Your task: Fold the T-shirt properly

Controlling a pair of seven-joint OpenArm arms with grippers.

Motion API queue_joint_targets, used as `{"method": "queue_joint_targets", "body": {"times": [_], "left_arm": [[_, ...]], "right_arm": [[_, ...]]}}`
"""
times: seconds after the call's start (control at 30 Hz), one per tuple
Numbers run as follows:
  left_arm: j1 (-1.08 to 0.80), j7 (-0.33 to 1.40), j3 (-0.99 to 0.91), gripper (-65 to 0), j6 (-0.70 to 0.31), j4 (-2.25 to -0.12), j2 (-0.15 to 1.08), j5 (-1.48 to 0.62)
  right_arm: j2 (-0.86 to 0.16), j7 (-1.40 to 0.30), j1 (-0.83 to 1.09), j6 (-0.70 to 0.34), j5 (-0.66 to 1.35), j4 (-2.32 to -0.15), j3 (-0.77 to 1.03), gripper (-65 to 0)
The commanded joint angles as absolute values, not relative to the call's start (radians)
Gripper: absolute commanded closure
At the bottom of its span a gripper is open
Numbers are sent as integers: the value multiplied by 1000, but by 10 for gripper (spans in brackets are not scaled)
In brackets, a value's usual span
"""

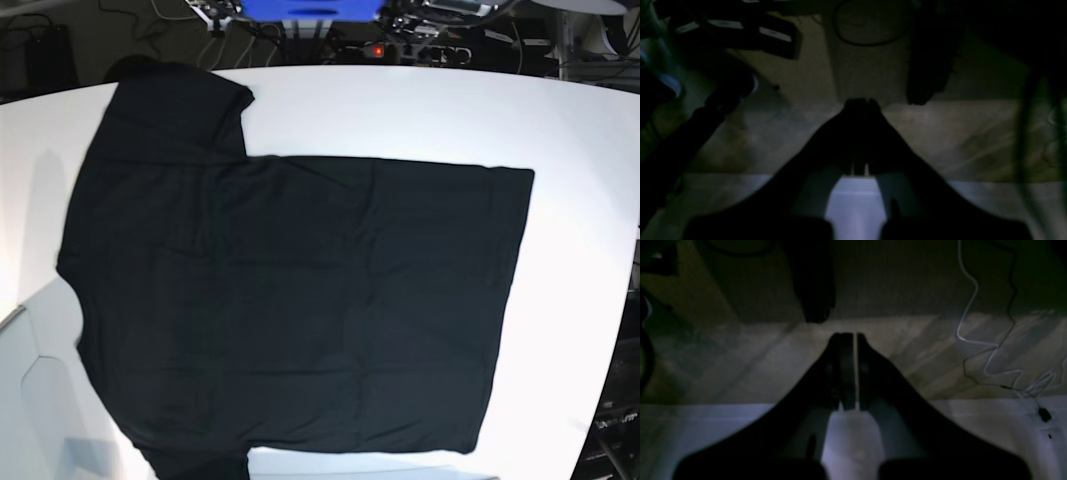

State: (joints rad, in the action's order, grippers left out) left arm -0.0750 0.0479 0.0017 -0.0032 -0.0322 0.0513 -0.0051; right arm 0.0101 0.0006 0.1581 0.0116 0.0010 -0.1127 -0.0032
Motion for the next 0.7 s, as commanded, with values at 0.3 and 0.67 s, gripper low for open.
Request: {"method": "queue_joint_targets", "body": {"times": [0.3,0.67], "left_arm": [[-472,67,-1,-1,-1,-642,119,-8],[-863,65,-1,-1,-2,-1330,280,-249]], "right_arm": [[19,-38,510,-5,4,-634,-4,0],[16,-84,951,-5,2,-1409,-7,0]]}}
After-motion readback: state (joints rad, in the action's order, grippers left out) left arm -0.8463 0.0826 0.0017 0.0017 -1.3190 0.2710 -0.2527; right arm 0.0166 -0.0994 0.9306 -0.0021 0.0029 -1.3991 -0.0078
